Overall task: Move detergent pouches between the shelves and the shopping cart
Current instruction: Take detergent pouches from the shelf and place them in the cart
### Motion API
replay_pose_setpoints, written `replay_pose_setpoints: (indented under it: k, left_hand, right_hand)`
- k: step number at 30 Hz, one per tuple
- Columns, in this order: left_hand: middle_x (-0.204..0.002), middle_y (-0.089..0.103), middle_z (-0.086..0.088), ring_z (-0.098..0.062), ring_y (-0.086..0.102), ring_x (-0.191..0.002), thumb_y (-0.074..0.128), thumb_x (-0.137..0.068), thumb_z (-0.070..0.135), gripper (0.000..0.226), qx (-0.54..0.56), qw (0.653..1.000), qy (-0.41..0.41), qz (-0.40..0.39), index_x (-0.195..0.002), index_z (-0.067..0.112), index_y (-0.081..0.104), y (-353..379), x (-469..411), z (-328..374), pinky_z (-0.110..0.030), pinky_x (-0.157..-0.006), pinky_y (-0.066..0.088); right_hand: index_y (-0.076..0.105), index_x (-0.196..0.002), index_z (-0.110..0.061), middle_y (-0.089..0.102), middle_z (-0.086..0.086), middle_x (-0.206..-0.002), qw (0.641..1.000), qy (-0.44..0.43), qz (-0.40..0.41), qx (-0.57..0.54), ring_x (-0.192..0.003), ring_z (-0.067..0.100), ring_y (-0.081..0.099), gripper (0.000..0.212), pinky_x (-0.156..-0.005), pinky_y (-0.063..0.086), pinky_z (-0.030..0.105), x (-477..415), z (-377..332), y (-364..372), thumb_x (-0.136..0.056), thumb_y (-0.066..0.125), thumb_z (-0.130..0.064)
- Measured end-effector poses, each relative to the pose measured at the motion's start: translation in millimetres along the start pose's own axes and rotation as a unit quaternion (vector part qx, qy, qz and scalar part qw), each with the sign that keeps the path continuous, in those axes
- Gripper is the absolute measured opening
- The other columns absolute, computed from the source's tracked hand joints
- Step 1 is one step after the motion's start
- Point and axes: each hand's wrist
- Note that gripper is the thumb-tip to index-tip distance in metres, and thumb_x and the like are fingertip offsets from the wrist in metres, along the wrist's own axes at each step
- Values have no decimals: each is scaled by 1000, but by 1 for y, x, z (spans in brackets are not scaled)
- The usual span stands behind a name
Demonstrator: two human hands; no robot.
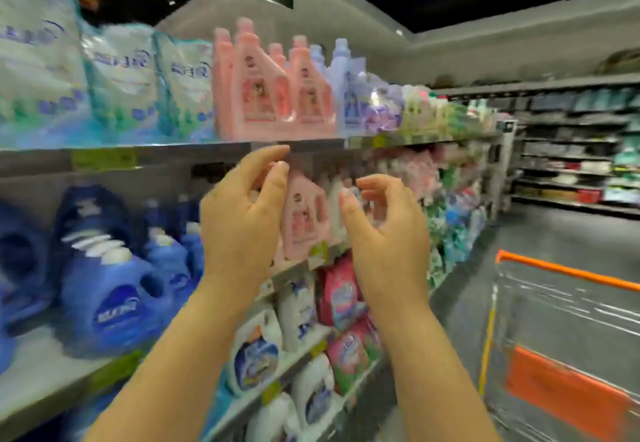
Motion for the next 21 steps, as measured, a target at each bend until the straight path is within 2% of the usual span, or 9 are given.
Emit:
replay_pose_setpoints:
  k: [3, 7, 8, 10, 12, 15, 18, 21]
  left_hand:
    - [-87, 68, 13, -9, 65, -89, 46, -86, 32, 22, 36, 997, -33, -66, -98, 36, 64, 73, 42, -5, -35, -85, 52]
    - [-79, 67, 9, -12, 65, -83, 47, -85, 31, 19, 83, 979, -111, -149, -89, 35, 64, 167, 94, -30, -37, -83, 53]
    - [-77, 66, 8, -12, 65, -80, 47, -84, 32, 18, 95, 973, -127, -169, -88, 34, 64, 190, 107, -38, -35, -82, 52]
    - [-74, 64, 9, -1, 62, -72, 48, -84, 30, 17, 107, 960, -145, -212, -88, 30, 64, 235, 130, -52, -25, -75, 49]
    - [-74, 64, 9, 5, 59, -68, 50, -86, 28, 15, 125, 944, -169, -256, -89, 29, 65, 278, 150, -66, -21, -72, 46]
    - [-73, 64, 9, -9, 63, -76, 50, -86, 29, 19, 131, 917, -185, -329, -93, 25, 68, 336, 179, -85, -24, -73, 45]
    - [-70, 62, 14, -13, 66, -79, 52, -89, 22, 14, 138, 888, -203, -388, -90, 31, 63, 391, 210, -98, -17, -73, 44]
    - [-66, 59, 13, -19, 67, -79, 50, -84, 28, 15, 140, 855, -228, -444, -92, 34, 61, 436, 255, -106, -28, -76, 47]
  right_hand:
    - [52, -95, -31, 54, -12, -96, 996, 53, -5, 65, -101, 16, 52, 11, -88, 42, 35, 5, 54, -59, -88, 58, -36]
    - [55, -93, -27, 59, -6, -96, 979, 128, 16, 158, -98, 19, 55, 11, -89, 43, 45, 14, 131, -116, -88, 58, -36]
    - [58, -93, -25, 62, -3, -97, 973, 143, 28, 178, -98, 22, 56, 14, -89, 43, 47, 16, 151, -127, -86, 58, -37]
    - [61, -96, -21, 64, 1, -99, 958, 177, 45, 222, -99, 25, 57, 21, -89, 43, 48, 18, 191, -146, -85, 57, -39]
    - [62, -97, -21, 65, 1, -99, 939, 218, 55, 260, -100, 26, 57, 20, -90, 42, 47, 20, 229, -160, -86, 59, -37]
    - [63, -98, -23, 65, 0, -100, 909, 283, 67, 298, -100, 25, 58, 21, -91, 43, 46, 21, 283, -177, -85, 58, -39]
    - [63, -100, -24, 66, 0, -101, 876, 344, 87, 328, -101, 23, 58, 22, -92, 42, 44, 27, 330, -198, -86, 58, -41]
    - [63, -101, -22, 65, 1, -103, 839, 401, 104, 353, -101, 24, 57, 22, -91, 42, 44, 50, 372, -227, -87, 59, -39]
Point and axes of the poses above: each hand's wrist, its own x-axis away from the middle knuckle, its own y-axis out of the palm, z = x × y
